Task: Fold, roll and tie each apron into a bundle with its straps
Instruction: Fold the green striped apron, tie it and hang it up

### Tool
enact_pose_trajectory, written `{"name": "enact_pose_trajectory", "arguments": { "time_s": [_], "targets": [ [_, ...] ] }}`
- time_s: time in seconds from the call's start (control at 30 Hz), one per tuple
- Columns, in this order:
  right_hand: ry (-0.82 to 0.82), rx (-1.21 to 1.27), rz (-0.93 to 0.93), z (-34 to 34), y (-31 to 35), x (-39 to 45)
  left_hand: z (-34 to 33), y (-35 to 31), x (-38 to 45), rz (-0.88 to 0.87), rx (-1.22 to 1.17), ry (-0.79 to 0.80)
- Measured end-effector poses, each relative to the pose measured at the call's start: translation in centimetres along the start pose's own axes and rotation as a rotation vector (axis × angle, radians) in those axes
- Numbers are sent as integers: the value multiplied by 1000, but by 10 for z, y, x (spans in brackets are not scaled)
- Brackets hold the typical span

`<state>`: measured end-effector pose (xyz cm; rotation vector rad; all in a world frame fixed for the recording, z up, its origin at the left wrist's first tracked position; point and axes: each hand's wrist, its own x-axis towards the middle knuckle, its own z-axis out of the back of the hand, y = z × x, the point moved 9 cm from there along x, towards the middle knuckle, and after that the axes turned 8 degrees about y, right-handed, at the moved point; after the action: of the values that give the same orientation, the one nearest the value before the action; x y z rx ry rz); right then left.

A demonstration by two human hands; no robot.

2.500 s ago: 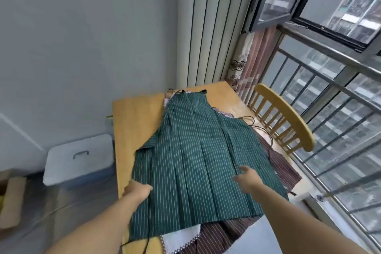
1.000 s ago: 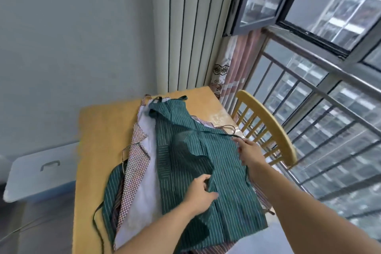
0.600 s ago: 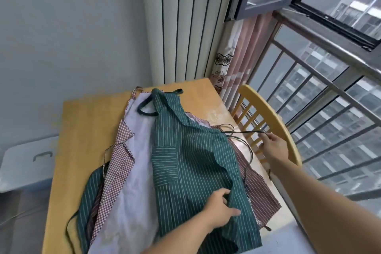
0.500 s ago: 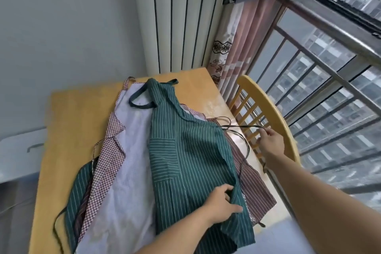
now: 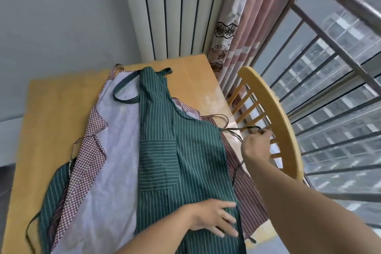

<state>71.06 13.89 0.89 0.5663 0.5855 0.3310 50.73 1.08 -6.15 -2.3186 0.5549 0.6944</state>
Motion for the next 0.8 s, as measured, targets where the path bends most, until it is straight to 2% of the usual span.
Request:
{"name": "enact_pose_trajectory", "arguments": {
  "time_s": [0.03,0.07,0.1,0.17,0.2,0.23,0.3,0.33,0.4,0.47,0.57,0.7,0.8],
  "targets": [
    [20,-84,5,-10,3,3,13,-12,-8,-72,5,-99],
    [39,-213,37,-20,10,5,34,-28,-21,-178,15,-265],
    [71,-349,89,-33,18,5,60,-44,-43,-281,37,-496],
    [159,-533,212,-60,30,3,111,-65,-112,-435,113,-1070],
    [238,-563,228,-77,29,3,130,-67,-148,-471,122,-1330],
    [331,-546,174,-92,21,4,148,-62,-177,-476,100,-1525],
    [465,-454,48,-117,0,10,182,-38,-213,-391,10,-1723],
    [490,-402,18,-124,-6,12,198,-23,-222,-317,-41,-1739],
    [474,-302,23,-128,-12,16,219,0,-222,-234,-130,-1650],
    [432,-200,22,-123,-15,16,227,8,-214,-240,-145,-1513],
    [362,-200,-3,-111,-23,18,237,14,-207,-246,-125,-1394],
    [385,-183,0,-115,-28,15,252,24,-204,-161,-101,-1342],
    [394,-143,-25,-115,-29,7,249,29,-200,-177,-120,-1311]
  ]
}}
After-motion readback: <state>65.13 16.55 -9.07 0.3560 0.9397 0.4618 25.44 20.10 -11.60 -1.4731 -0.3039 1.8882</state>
